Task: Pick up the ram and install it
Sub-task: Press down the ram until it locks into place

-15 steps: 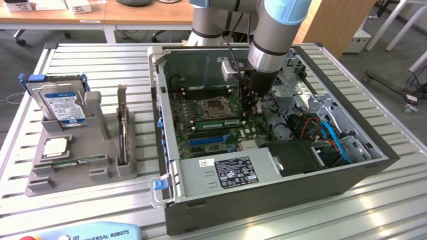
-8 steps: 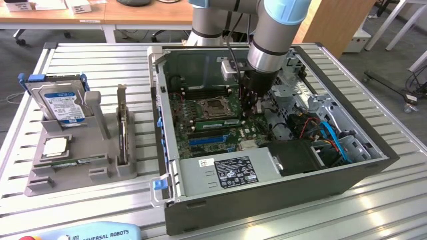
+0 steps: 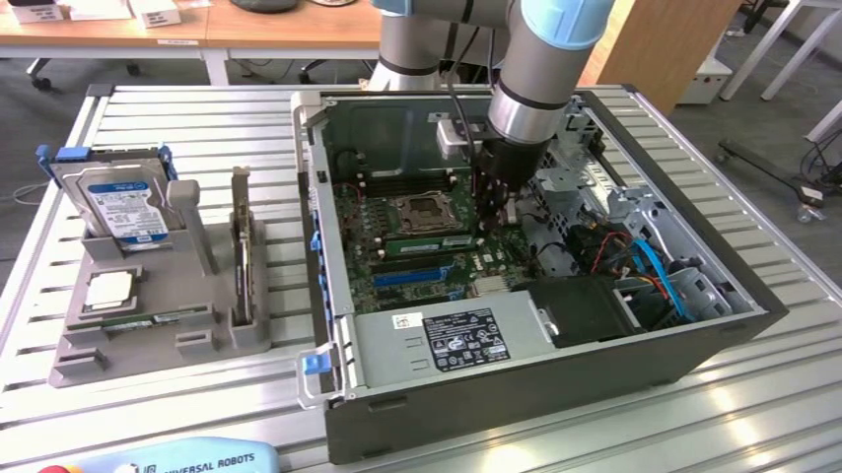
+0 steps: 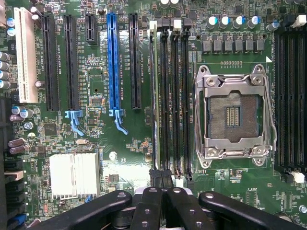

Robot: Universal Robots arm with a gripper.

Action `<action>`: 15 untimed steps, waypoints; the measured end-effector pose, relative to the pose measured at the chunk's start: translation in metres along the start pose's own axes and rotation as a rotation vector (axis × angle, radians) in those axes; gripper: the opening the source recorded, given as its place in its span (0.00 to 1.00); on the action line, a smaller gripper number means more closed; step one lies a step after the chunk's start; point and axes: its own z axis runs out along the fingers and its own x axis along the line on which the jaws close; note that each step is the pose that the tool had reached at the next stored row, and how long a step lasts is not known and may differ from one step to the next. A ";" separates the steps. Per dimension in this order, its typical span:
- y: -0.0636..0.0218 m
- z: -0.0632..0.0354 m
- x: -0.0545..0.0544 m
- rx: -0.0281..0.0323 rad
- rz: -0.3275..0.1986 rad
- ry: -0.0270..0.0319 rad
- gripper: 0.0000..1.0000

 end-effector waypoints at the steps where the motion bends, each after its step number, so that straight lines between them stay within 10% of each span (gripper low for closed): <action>1: 0.0001 -0.0006 0.000 0.0000 0.000 -0.0001 0.10; 15: 0.0005 -0.0252 0.000 0.0001 0.000 0.0028 0.10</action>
